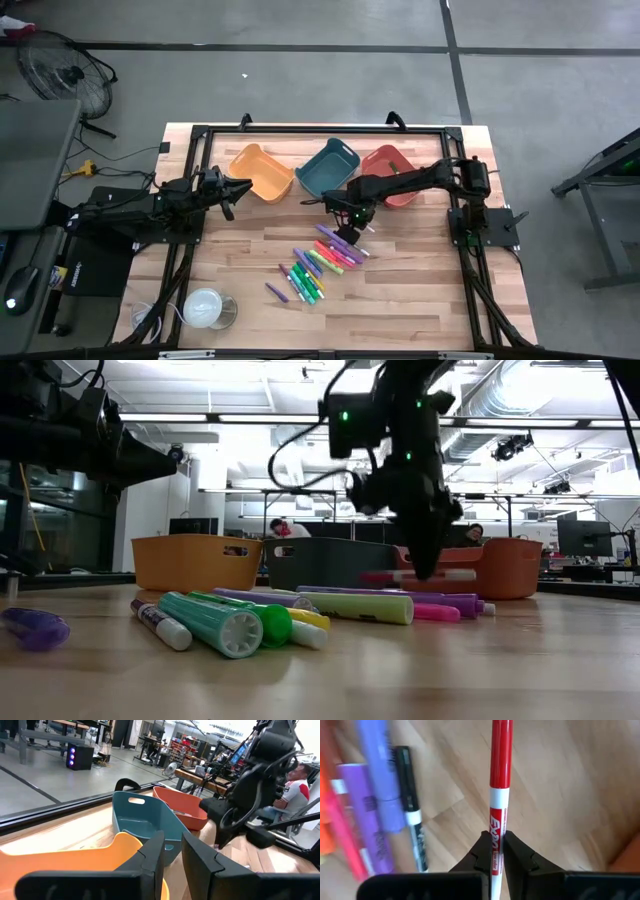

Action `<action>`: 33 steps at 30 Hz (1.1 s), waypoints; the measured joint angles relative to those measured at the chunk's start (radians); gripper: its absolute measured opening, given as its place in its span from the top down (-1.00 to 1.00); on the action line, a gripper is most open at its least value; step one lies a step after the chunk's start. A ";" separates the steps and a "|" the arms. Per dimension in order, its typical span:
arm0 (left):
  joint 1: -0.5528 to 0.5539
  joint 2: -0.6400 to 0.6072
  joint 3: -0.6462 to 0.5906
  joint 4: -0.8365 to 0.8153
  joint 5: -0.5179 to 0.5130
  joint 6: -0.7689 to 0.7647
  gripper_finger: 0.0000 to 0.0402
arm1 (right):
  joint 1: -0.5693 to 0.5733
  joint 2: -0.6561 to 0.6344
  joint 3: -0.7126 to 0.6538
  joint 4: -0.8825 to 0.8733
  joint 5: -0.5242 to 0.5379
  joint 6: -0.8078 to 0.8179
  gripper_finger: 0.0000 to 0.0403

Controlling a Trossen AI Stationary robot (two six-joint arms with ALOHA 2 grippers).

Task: Pick & Place Markers
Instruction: Put the red marker pen into the orange bin

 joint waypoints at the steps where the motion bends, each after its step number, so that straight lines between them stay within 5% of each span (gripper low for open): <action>1: 0.000 0.000 0.000 0.000 0.000 0.000 0.69 | 0.000 -0.014 0.004 -0.001 -0.001 0.000 0.93; 16: 0.000 0.000 0.000 0.000 0.000 0.000 0.69 | -0.018 -0.278 0.010 -0.127 0.103 0.063 0.93; 33: 0.000 0.000 0.000 0.000 0.000 0.000 0.69 | -0.244 -0.411 -0.158 -0.205 0.174 0.071 0.93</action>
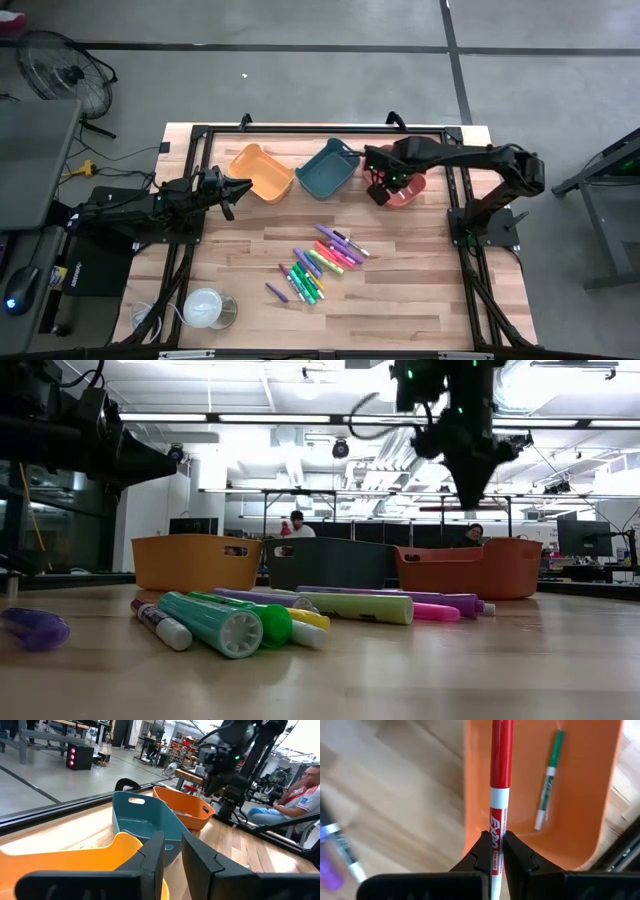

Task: Pick & Place Markers
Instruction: Put the red marker pen into the orange bin

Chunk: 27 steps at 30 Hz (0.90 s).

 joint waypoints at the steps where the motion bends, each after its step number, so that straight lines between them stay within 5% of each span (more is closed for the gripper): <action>1: 0.000 0.000 0.000 0.000 0.000 0.000 0.69 | -0.012 -0.005 -0.021 0.019 -0.001 -0.010 0.93; 11: 0.000 0.000 0.000 0.000 0.000 0.000 0.69 | -0.106 -0.013 -0.178 0.216 -0.024 -0.066 0.93; 27: 0.000 0.000 0.000 0.000 0.000 0.000 0.69 | -0.149 -0.013 -0.279 0.291 -0.042 -0.131 0.82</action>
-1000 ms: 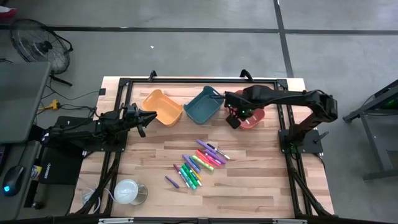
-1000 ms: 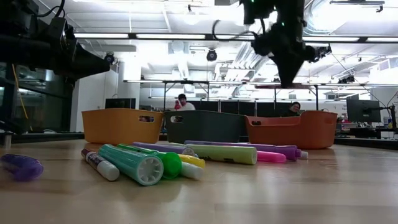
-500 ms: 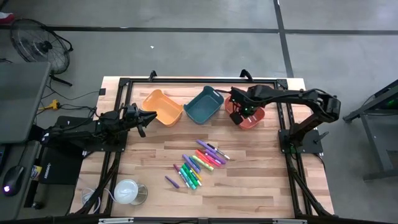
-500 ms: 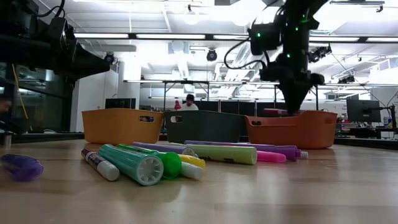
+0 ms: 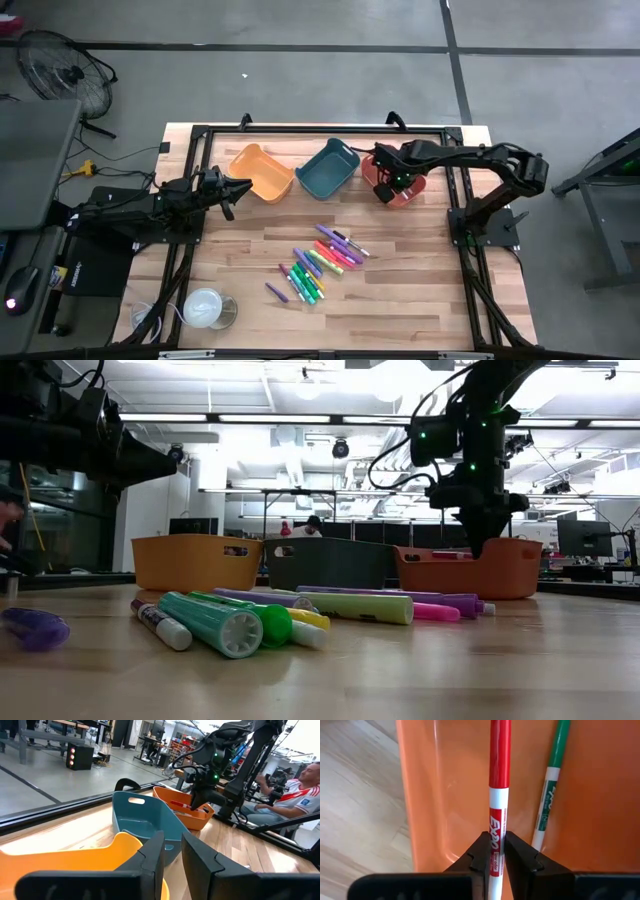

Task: Pick & Place Markers
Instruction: Put the red marker pen into the orange bin, then put the black marker pen into the orange bin

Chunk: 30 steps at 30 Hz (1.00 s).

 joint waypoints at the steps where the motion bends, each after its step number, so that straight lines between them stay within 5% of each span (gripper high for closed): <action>1: 0.000 0.000 0.000 0.000 0.000 0.000 0.69 | 0.000 0.000 0.000 0.001 -0.001 -0.004 0.82; 17: 0.000 0.000 0.000 0.000 0.000 0.000 0.69 | 0.000 0.000 0.004 0.014 0.005 -0.015 0.45; 30: 0.000 0.000 0.000 0.000 0.000 0.000 0.69 | 0.112 0.000 0.167 -0.033 -0.006 -0.016 0.41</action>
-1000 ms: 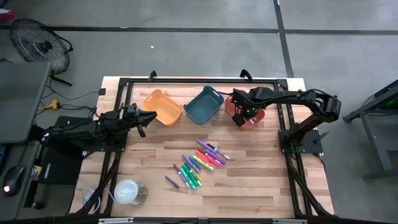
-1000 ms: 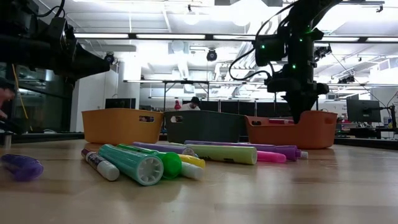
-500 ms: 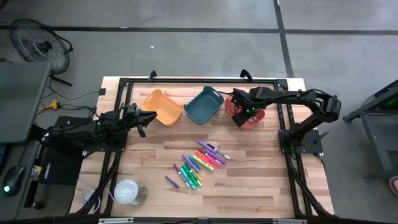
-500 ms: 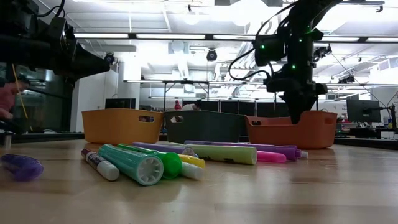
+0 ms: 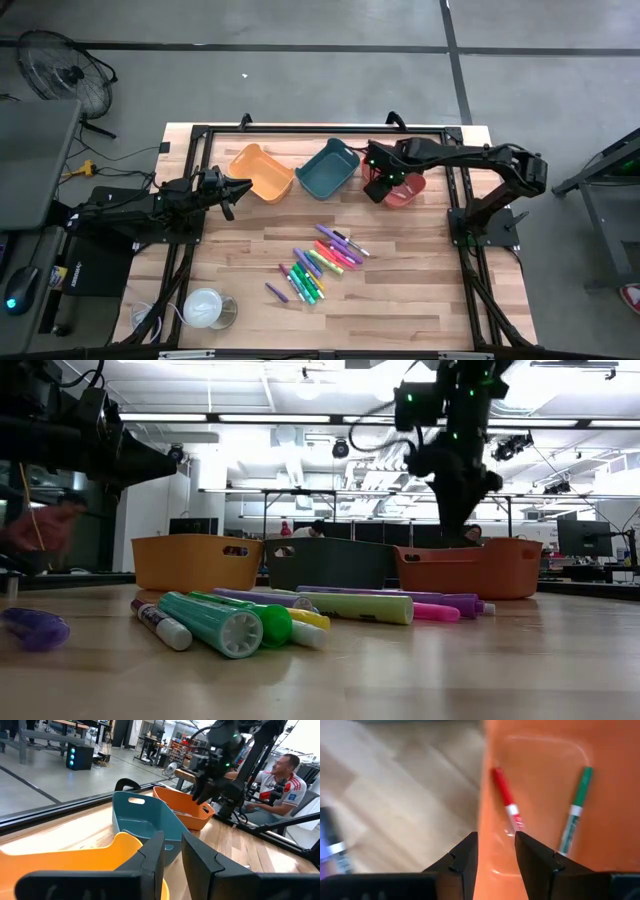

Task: Pick & Place Markers
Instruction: Put the black marker pen into the orange bin

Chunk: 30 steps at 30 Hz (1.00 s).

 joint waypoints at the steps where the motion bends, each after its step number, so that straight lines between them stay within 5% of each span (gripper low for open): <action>1: 0.000 0.000 0.000 0.000 0.000 0.000 0.69 | 0.017 0.000 0.011 -0.002 -0.004 0.001 0.41; 25: 0.000 0.000 0.000 0.000 0.000 0.000 0.69 | 0.398 0.018 0.042 0.078 -0.110 0.246 0.41; 30: 0.000 0.000 0.000 0.000 0.000 0.000 0.69 | 0.439 0.079 0.042 0.151 -0.202 0.272 0.41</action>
